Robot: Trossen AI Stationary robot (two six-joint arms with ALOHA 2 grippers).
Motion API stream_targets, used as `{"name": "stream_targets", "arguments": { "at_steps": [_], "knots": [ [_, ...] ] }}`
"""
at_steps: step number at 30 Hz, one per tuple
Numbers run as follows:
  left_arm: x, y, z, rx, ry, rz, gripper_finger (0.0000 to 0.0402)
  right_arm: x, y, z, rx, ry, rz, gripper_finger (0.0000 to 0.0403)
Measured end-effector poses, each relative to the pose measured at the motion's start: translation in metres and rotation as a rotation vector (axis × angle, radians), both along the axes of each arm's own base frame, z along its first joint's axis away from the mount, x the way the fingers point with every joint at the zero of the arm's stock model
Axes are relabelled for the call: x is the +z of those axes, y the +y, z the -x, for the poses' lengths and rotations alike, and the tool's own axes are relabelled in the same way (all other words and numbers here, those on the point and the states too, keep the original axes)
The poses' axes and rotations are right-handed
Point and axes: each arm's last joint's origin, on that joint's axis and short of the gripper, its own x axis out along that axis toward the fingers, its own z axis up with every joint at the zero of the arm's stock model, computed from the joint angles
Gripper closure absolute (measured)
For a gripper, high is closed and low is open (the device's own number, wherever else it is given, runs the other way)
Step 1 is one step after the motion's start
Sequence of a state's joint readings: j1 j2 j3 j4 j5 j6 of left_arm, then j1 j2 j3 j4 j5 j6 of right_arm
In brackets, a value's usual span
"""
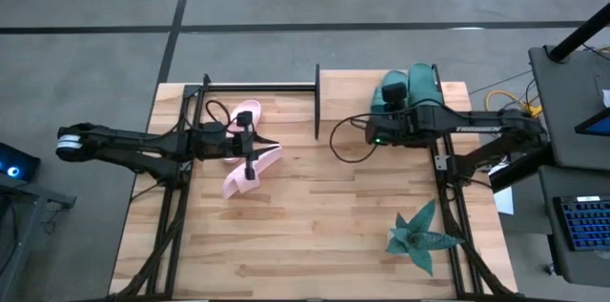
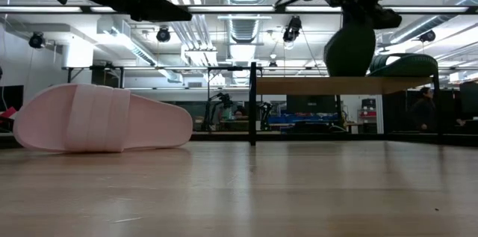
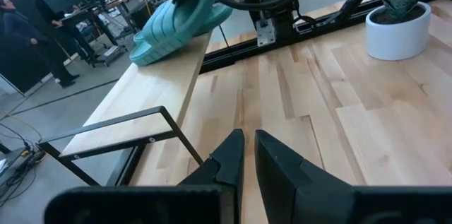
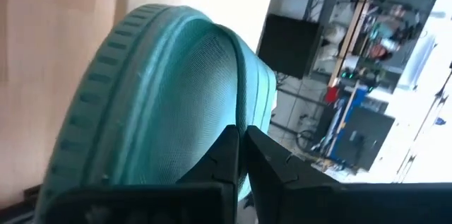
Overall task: Pick and place slides into the shelf
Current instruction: Put the green slide on the shelf
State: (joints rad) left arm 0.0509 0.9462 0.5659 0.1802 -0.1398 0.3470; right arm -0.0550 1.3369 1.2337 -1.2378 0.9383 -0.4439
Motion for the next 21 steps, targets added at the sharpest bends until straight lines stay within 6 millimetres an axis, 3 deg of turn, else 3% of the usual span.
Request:
{"name": "stream_targets", "arguments": {
  "at_steps": [9,21],
  "knots": [
    [0.000,0.000,0.000,0.000,0.002,0.000,0.0381,-0.028,-0.001,0.018,0.096,-0.025,0.098,0.0392],
    [0.000,0.000,0.000,0.000,0.000,0.001,0.0381,-0.029,-0.001,0.043,0.105,-0.078,0.040,0.0392]
  ]
}}
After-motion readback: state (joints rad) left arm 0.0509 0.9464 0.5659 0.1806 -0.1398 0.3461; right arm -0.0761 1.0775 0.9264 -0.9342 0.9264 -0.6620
